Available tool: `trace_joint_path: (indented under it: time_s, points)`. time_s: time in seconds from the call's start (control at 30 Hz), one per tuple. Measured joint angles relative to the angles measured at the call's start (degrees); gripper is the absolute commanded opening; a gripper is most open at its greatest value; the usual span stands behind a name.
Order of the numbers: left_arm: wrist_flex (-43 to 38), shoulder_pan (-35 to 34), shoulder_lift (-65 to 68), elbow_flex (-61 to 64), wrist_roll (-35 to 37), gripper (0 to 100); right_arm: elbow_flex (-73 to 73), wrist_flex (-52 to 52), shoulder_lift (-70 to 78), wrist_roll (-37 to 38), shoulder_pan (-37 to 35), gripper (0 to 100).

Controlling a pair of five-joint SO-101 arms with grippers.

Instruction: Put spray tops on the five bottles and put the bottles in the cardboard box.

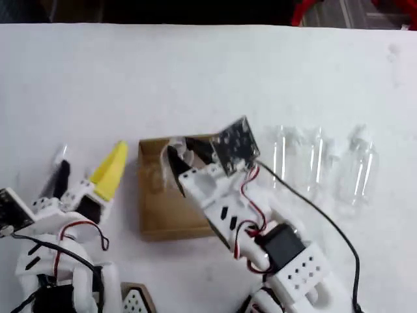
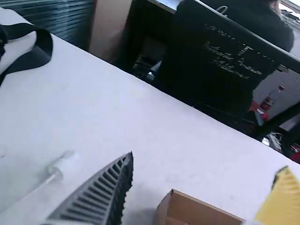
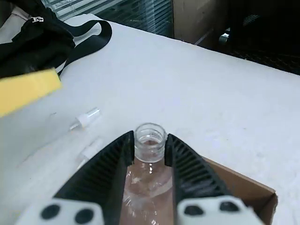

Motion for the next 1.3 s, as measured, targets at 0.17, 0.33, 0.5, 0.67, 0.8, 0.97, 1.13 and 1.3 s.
trace_joint_path:
  time_s: [0.17, 0.33, 0.5, 0.67, 0.8, 0.97, 1.13, 1.3]
  points:
    - [-0.4, -8.5, 0.0, 4.7, 0.2, 41, 12.6, -6.7, -5.5, 8.9, -7.3, 1.6]
    - [-10.2, -13.7, 0.9, 13.3, 0.2, 41, 19.3, -10.9, -8.4, 11.8, -10.2, 1.6]
    - [-12.6, -14.0, 0.8, 14.3, 0.2, 41, 20.4, -14.1, -8.6, 9.9, -10.9, 1.6]
    - [-12.8, -14.0, 0.9, 14.4, 0.2, 41, 24.1, -21.3, -8.6, 8.6, -10.9, 1.6]
    - [-12.8, -14.0, 0.9, 14.9, 0.2, 41, 24.7, -22.6, -8.6, 8.6, -10.9, 1.6]
    - [-12.8, -14.0, 0.9, 14.9, 0.2, 41, 25.6, -22.7, -8.6, 8.4, -10.9, 1.6]
    - [-12.8, -14.0, 0.9, 14.9, 0.2, 41, 25.8, -20.7, -8.6, 8.1, -12.7, 2.0]
    - [-12.8, -14.0, 0.9, 14.9, 0.2, 41, 25.8, -18.0, -8.6, 8.1, -14.6, 3.3]
